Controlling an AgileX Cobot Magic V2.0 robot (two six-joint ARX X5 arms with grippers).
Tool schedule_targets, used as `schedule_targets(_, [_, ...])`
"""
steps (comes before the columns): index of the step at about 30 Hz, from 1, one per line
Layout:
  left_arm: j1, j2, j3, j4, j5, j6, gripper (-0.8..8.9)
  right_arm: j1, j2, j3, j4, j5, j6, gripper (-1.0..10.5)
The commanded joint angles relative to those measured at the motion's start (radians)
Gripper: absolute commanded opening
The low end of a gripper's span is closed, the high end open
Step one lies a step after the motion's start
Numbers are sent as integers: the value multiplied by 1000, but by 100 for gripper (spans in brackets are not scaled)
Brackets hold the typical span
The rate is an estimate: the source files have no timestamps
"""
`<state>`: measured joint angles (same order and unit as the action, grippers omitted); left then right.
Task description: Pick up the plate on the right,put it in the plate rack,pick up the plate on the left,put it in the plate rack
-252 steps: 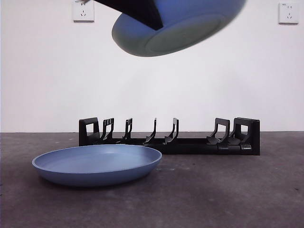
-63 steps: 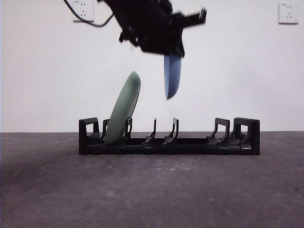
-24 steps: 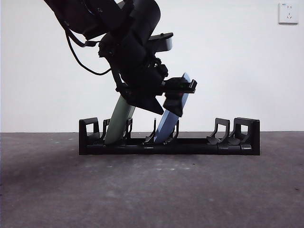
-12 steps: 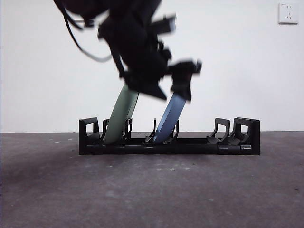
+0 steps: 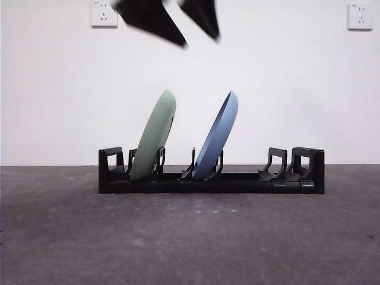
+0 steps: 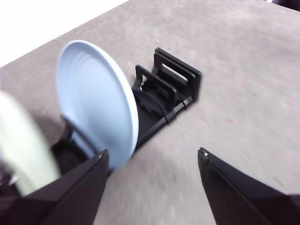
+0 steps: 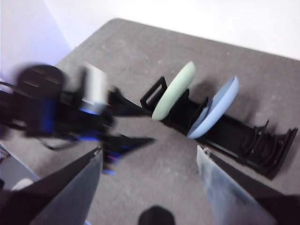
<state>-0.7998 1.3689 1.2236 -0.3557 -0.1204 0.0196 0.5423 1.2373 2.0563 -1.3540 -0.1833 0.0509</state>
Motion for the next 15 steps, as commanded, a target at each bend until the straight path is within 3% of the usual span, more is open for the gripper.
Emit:
schedule_targets(1, [-7,-127,-6,-108,1,14,318,2,-8,-68,-25,0,-21,346])
schedule_targets(8, [-7,-436,-6,-342,0,9,312,2,-66,-390,-21,1,-37,335])
schedule_targets(11, [-7,-521,-6,-411,0,9,299,2,-106,-546,41,0,-35,147])
schedule_targets(14, [-7,-546,-6,-460,1,10,2,2,-138,-630,100,-1,-34,-18])
schedule_targets(15, [-7,-546,-6,-467,1,11,-6,2,-143,-634,105,-1,-34,-16])
